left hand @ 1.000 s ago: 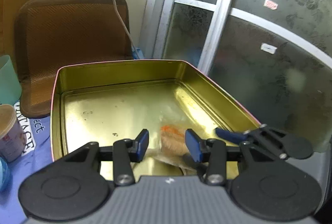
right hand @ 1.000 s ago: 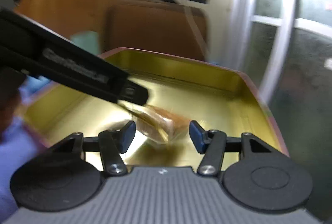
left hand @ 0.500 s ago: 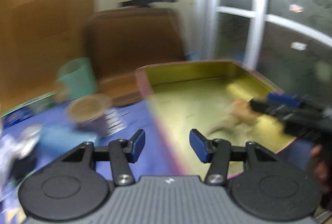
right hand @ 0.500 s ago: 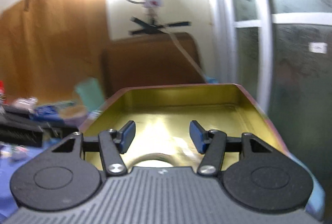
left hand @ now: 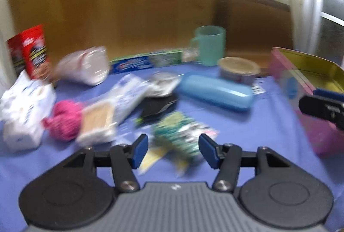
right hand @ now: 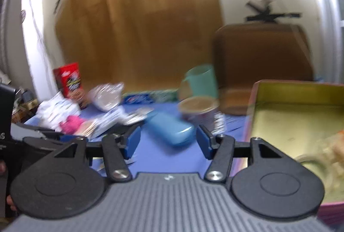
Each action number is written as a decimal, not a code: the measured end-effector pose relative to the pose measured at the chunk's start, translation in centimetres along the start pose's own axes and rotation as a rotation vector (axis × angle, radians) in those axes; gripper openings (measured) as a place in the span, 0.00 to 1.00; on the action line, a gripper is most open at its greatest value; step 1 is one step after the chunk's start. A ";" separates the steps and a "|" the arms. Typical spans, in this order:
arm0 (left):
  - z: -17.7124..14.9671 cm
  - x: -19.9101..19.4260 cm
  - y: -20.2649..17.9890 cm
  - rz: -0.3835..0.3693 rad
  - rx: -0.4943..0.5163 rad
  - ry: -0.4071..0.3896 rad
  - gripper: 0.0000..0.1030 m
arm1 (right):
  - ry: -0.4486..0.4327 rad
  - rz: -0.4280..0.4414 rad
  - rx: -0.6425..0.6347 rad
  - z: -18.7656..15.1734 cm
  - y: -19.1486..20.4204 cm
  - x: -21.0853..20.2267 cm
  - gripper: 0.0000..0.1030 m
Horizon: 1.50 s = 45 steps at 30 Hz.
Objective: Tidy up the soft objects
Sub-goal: 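Grasp the green patterned tissue pack with the left gripper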
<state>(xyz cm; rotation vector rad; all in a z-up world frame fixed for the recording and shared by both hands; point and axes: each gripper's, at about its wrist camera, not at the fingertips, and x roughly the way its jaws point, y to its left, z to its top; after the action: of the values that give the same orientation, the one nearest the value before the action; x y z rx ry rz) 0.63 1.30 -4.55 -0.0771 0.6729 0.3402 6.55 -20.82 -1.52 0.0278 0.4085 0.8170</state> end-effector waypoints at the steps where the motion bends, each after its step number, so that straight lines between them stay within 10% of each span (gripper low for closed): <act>1: -0.2 0.1 0.7 0.012 -0.011 0.002 0.52 | 0.013 0.012 -0.008 -0.4 0.6 0.2 0.58; 15: -3.3 2.6 9.4 0.117 -0.169 0.015 0.56 | 0.166 0.105 -0.129 -2.0 6.1 4.8 0.59; 29: -4.0 3.1 9.0 0.125 -0.107 -0.037 0.60 | 0.298 0.106 -0.170 -3.1 5.8 12.3 0.64; 39: -3.8 3.1 8.9 0.121 -0.106 -0.019 0.63 | 0.244 0.125 -0.239 -4.8 6.3 6.0 0.56; 45: -3.0 0.9 7.1 -0.200 -0.194 0.061 0.62 | 0.226 0.107 -0.188 -6.0 5.0 2.7 0.56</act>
<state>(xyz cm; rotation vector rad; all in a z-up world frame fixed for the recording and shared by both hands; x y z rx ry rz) -2.89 7.73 -7.22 -0.3387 0.6847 0.2100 2.53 -16.22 -7.09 -0.2204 0.5449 0.9650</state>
